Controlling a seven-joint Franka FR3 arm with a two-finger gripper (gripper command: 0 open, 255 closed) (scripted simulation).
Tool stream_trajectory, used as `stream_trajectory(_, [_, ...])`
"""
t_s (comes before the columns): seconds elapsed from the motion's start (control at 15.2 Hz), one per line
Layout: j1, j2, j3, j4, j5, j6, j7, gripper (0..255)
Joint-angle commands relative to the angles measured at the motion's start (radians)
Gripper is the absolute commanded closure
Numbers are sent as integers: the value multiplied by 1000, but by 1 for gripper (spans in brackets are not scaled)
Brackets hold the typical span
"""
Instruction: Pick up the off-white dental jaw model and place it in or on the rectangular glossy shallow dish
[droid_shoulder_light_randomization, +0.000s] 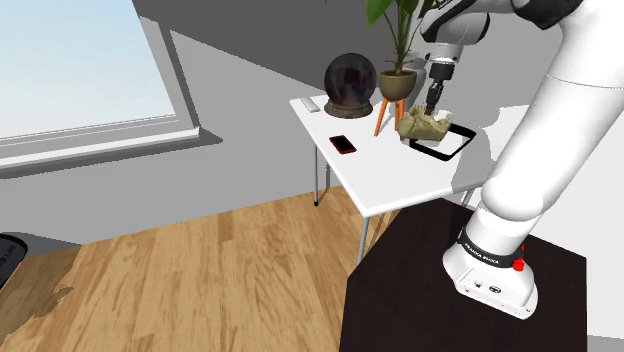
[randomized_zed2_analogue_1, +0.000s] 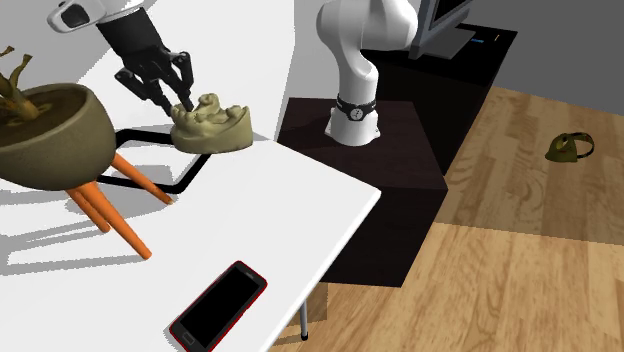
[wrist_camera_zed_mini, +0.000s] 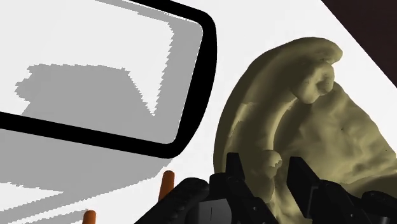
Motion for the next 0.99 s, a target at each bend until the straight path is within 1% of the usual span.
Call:
stream_trajectory(0.0, [-27, 69, -22, 79, 37, -36, -63, 255])
stream_trajectory(0.26, [-112, 215, -47, 235, 117, -104, -188, 255])
stream_trajectory(0.46, [-199, 329, -48, 371, 176, -165, -268, 255])
stream_trajectory(0.66, [-300, 444, -37, 526, 232, -235, -332, 255])
stream_trajectory(0.92, [-459, 606, -6, 780, 301, -345, -388, 255])
